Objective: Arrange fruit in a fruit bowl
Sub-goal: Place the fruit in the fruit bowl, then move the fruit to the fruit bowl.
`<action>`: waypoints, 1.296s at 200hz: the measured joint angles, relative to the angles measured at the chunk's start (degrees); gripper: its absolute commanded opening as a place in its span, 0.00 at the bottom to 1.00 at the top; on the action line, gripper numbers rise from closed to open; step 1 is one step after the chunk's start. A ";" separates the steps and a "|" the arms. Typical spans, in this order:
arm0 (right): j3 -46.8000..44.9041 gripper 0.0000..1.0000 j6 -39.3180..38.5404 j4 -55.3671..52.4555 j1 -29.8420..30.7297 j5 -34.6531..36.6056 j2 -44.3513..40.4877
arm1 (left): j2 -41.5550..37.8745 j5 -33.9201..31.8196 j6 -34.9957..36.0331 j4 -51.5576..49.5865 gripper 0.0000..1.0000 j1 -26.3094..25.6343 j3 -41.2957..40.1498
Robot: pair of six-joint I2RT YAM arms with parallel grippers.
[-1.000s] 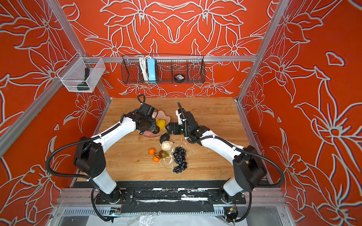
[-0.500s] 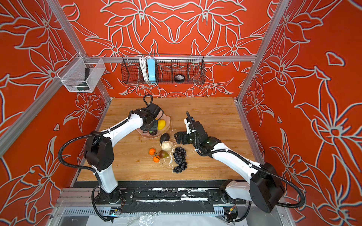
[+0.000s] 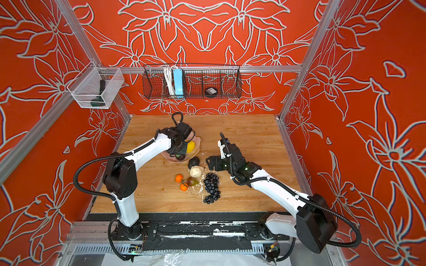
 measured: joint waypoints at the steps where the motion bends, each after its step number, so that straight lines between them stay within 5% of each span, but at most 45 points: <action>1: 0.00 0.91 0.00 0.00 0.00 0.00 0.00 | 0.00 0.00 0.02 -0.02 0.14 0.00 0.02; 113: -0.46 0.92 -0.07 -0.55 0.00 0.04 -0.94 | 0.28 -0.04 -0.15 -0.09 0.24 -0.13 0.37; 139: -0.46 0.91 0.09 -0.96 0.00 -0.13 -0.70 | -2.01 0.83 -1.64 2.32 0.33 -0.13 -2.73; 190: 0.52 0.90 3.30 -3.02 4.63 0.59 4.13 | -28.44 5.07 -6.84 13.29 0.51 -0.17 -24.90; 218: 3.98 0.95 4.90 -4.61 10.56 3.61 8.63 | -43.25 5.42 -9.05 20.48 0.69 -0.20 -37.16; 259: 8.70 0.98 5.70 -5.64 13.90 7.74 16.74 | -59.30 5.99 -9.35 25.59 0.76 -0.22 -51.74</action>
